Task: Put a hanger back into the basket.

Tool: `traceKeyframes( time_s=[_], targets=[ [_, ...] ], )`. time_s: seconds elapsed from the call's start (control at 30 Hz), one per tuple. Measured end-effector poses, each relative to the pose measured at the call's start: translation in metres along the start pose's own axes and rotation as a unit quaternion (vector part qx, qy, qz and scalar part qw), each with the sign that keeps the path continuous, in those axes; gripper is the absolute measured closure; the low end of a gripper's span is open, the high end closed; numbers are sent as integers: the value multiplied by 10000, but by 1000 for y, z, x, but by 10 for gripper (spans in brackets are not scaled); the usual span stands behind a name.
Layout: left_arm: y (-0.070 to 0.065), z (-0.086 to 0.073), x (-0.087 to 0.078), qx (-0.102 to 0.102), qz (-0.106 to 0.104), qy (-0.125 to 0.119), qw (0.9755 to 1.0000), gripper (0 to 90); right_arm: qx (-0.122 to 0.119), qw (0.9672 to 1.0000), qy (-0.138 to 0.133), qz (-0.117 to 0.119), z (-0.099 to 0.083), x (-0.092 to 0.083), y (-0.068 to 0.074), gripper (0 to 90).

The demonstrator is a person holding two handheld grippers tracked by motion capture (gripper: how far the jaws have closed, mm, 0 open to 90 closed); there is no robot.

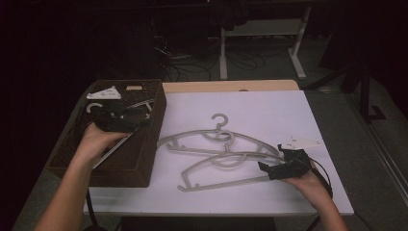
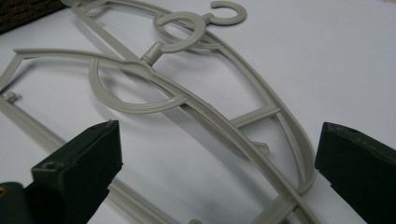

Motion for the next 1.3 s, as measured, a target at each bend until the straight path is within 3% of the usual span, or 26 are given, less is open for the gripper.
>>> traceKeyframes(
  time_s=[0.03,0.07,0.27,0.3,0.33,0.37,0.4,0.5,0.53,0.57,0.63,0.77,0.9,0.93,1.0,1.07,1.1,1.2,1.3],
  targets=[
    [0,0,0,0,0,0,10000,262,-15,10000,19,2,0,0,0,6],
    [-11,7,12,75,-130,-7,9999,250,-14,10000,30,5,0,0,0,6],
    [-46,24,52,325,-525,-66,9981,231,15,10000,80,-12,-1,-2,-2,31],
    [-46,24,52,325,-525,-66,9981,231,15,10000,80,-12,-1,-2,-2,31],
    [-58,27,65,412,-656,-82,9970,231,17,9999,100,-25,-1,-3,-2,38],
    [-58,27,65,412,-656,-82,9970,231,17,9999,100,-25,-1,-3,-2,38],
    [-67,27,79,490,-711,-47,9963,231,33,10000,91,-17,-1,-4,-2,42],
    [-75,24,93,545,-769,32,9955,238,44,9999,97,-22,-1,-4,-2,43],
    [-81,18,106,576,-843,155,9947,244,43,9999,114,-18,-2,-4,-3,43],
    [-81,18,106,576,-843,155,9947,252,43,9999,114,-18,-2,-4,-3,43],
    [-87,7,125,728,-836,442,9929,261,39,9999,125,-10,-2,-4,-2,45],
    [-89,-8,141,773,-819,672,9914,323,22,9999,144,-10,-3,-3,-1,46],
    [-93,-32,161,829,-963,1037,9865,386,-13,9999,148,-19,-3,-3,1,46],
    [-93,-32,161,829,-963,1037,9865,400,-13,9999,150,-20,-3,-3,1,47],
    [-94,-40,169,977,-976,1299,9819,440,-11,9999,152,-22,-3,-2,0,47],
    [-95,-43,172,988,-967,1359,9810,484,-7,9999,153,-22,-4,-2,0,47],
    [-95,-47,177,1096,-934,1517,9779,503,2,9999,149,-23,-4,-2,0,47],
    [-98,-53,185,1226,-942,1737,9726,557,1,9999,149,-21,-4,-2,0,47],
    [-101,-54,189,1302,-961,1775,9707,612,-6,9999,149,-19,-4,-2,0,47]
  ],
)
Point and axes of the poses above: each handheld gripper's, and its own axes: x roughly forward along the jaws, z roughly out of its top, y roughly to its left, the point moved 2 cm from there along x, roughly forward along the jaws, and after that the axes turned 15 degrees about x, right-handed, at the moved point
